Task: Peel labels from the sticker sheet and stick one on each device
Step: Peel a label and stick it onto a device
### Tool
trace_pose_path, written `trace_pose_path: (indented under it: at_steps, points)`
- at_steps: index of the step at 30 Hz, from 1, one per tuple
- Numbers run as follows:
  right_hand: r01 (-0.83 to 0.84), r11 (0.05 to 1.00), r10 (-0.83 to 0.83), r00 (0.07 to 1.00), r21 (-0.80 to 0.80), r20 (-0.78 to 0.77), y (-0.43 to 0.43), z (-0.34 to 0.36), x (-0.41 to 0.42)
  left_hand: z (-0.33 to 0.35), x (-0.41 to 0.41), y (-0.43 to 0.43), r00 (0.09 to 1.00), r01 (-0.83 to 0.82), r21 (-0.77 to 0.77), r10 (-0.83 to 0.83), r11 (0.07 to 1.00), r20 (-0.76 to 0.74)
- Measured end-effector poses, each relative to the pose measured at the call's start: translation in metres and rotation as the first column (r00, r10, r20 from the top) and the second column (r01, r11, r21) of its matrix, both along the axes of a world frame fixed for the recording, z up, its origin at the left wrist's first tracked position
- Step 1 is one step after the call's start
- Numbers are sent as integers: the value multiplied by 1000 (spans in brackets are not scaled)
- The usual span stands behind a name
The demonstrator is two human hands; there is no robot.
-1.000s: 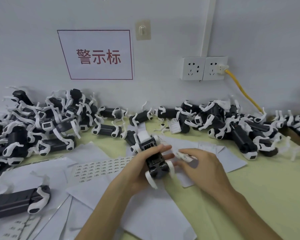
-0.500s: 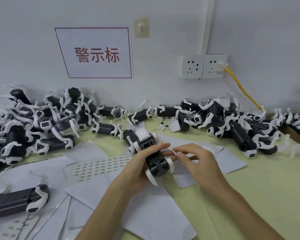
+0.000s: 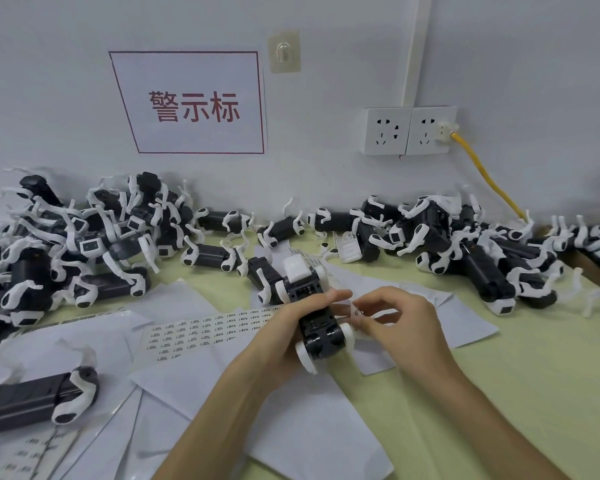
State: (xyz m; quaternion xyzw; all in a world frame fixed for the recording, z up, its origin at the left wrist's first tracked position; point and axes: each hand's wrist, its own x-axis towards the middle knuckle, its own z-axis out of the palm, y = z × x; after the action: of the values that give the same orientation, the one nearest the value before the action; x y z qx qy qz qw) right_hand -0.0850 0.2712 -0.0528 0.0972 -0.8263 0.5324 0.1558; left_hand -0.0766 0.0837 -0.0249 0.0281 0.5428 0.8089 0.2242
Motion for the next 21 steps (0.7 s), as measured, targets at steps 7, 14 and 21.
trace_pose_path:
  at_steps: [7,14,21]
  points:
    - [31,998,-30,999,47,-25,-3,-2,2,1,2,2,1000,0,-72,-2,997,-26]
    - [24,996,-17,996,90,-82,-5,-2,2,0,0,3,1000,-22,-72,21,997,-10]
    - [-105,932,144,986,-347,88,2,11,0,2,0,3,985,-169,17,168,985,45]
